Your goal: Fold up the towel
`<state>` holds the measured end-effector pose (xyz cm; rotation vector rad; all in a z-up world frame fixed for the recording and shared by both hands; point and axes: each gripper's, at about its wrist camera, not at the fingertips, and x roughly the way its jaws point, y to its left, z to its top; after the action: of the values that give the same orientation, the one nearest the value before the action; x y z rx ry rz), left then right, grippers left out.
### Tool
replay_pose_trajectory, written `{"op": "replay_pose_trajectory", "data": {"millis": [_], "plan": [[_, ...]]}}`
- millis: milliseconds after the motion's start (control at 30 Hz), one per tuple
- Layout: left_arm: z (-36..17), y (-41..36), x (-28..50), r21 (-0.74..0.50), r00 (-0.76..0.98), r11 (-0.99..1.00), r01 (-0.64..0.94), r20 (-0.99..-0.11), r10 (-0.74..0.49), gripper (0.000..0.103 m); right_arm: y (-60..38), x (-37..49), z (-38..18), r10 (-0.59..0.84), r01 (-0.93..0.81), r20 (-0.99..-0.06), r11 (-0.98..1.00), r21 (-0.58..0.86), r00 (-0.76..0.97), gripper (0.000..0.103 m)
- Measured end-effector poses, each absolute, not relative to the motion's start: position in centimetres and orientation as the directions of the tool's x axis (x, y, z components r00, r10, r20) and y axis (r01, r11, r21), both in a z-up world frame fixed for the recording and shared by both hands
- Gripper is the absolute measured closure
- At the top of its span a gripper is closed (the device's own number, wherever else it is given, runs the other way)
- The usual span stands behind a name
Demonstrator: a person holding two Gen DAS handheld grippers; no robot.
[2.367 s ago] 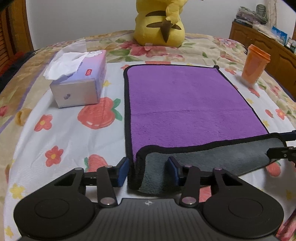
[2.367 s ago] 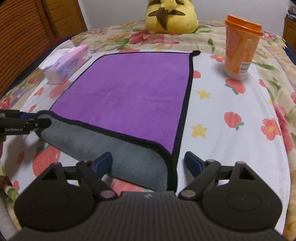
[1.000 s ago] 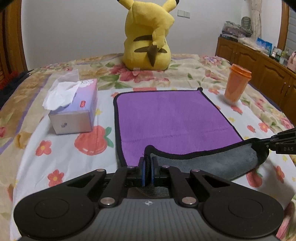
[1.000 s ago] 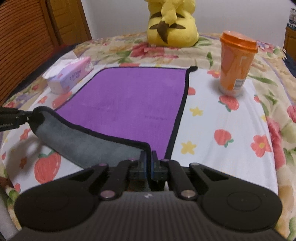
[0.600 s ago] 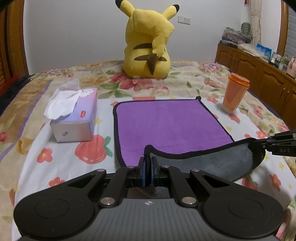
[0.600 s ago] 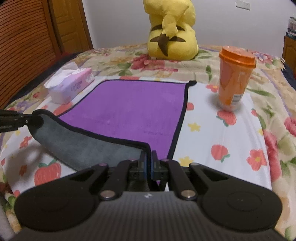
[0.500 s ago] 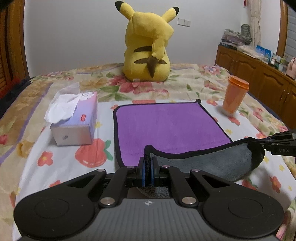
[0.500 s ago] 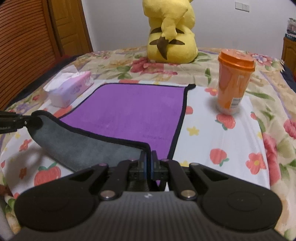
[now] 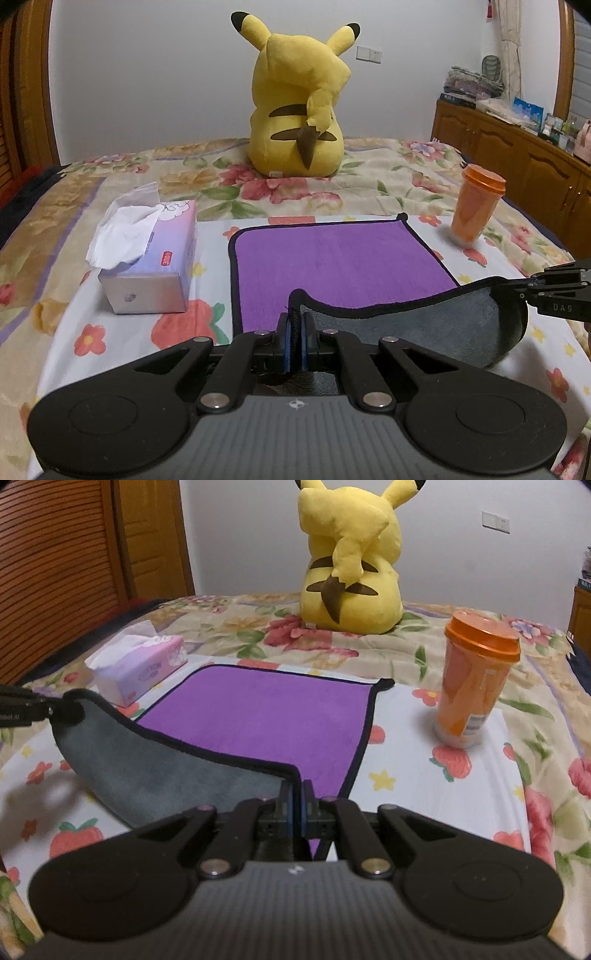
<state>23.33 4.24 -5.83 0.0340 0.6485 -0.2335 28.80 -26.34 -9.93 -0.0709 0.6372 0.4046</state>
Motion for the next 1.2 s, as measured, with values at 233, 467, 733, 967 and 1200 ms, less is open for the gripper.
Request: {"op": "replay_pose_trajectory", "data": {"millis": [233, 467, 733, 967, 1200], "plan": [[-6.0, 4.2, 23.9, -0.035, 0.771, 0.972, 0.231, -0.603, -0.205, 0.095, -26.3, 29.3, -10.0, 0.349, -0.397, -0.587, 0.917, 0.051, 0.731, 0.098], [-5.6, 4.0, 24.5, -0.036, 0.775, 0.969, 0.244, -0.594, -0.217, 0.095, -26.7, 29.6, -9.5, 0.353, -0.395, -0.551, 0.917, 0.046, 0.756, 0.098], [-4.5, 3.5, 25.0, -0.021, 0.799, 0.967, 0.254, -0.559, -0.222, 0.095, -26.9, 29.9, -8.8, 0.359, -0.396, -0.508, 0.918, 0.039, 0.783, 0.099], [-4.0, 3.5, 25.6, -0.026, 0.813, 0.966, 0.257, -0.535, -0.231, 0.095, -26.7, 30.3, -8.4, 0.358, -0.398, -0.483, 0.917, 0.020, 0.799, 0.099], [-3.8, 3.3, 26.9, -0.016, 0.819, 0.964, 0.266, -0.523, -0.235, 0.095, -26.0, 31.4, -8.1, 0.355, -0.416, -0.473, 0.909, -0.027, 0.807, 0.099]]}}
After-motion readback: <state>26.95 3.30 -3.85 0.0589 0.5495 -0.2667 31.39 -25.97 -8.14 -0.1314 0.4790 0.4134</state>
